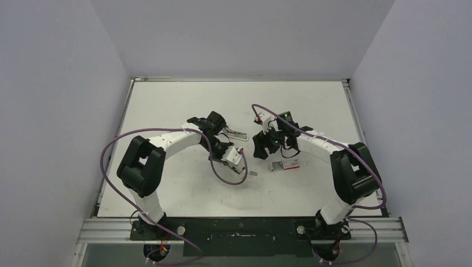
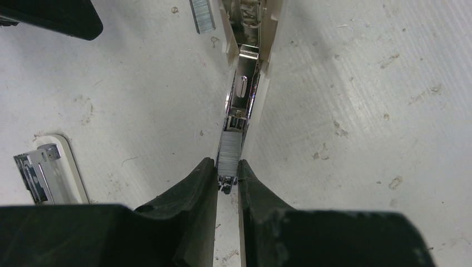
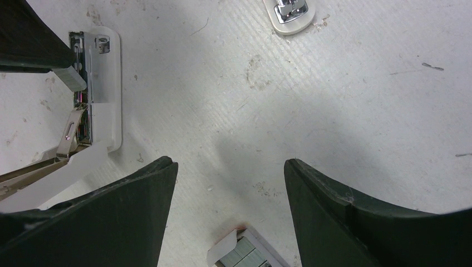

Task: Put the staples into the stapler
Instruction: Install the staple into the stapler.

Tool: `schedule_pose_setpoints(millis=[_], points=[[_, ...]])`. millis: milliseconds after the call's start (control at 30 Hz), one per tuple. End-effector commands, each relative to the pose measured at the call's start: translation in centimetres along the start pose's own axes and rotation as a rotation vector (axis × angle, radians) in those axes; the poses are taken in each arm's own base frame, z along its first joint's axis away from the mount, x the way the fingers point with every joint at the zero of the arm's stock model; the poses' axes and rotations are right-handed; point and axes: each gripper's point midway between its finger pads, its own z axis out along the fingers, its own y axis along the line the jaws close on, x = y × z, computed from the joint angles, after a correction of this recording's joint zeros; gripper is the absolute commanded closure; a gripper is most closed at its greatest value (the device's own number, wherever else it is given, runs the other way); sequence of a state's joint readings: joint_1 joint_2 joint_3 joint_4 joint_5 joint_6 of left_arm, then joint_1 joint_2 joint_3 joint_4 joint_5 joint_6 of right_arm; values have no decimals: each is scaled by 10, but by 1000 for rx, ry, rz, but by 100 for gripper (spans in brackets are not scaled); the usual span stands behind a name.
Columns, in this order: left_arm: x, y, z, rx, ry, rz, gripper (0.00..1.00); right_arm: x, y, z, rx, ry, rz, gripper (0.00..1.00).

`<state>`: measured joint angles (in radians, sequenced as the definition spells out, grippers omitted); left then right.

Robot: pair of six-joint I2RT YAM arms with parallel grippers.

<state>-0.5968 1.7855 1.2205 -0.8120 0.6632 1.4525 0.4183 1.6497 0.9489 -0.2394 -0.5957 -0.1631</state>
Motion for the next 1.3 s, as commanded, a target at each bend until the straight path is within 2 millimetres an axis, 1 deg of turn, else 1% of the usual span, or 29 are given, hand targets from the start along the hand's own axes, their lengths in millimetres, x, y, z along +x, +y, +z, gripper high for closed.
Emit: schedule_pose_setpoints(millis=[0, 333, 567, 733, 933, 1133, 1267], points=[[-19, 8, -6, -11, -63, 42, 100, -13, -3, 1, -11, -40, -17, 28], [-23, 11, -11, -19, -89, 65, 100, -13, -4, 1, -7, -40, -16, 29], [-18, 9, -14, -15, -61, 99, 100, -13, -4, 1, -9, -38, -16, 29], [-15, 13, -16, -25, -33, 134, 100, -13, -4, 2, -10, -39, -15, 29], [-12, 14, -16, -12, -16, 139, 100, -13, -4, 2, -12, -37, -15, 28], [-13, 17, -17, -11, -12, 140, 100, -13, -4, 1, -12, -38, -14, 28], [-12, 15, -16, 1, -9, 140, 100, -14, -5, 1, -10, -40, -12, 29]])
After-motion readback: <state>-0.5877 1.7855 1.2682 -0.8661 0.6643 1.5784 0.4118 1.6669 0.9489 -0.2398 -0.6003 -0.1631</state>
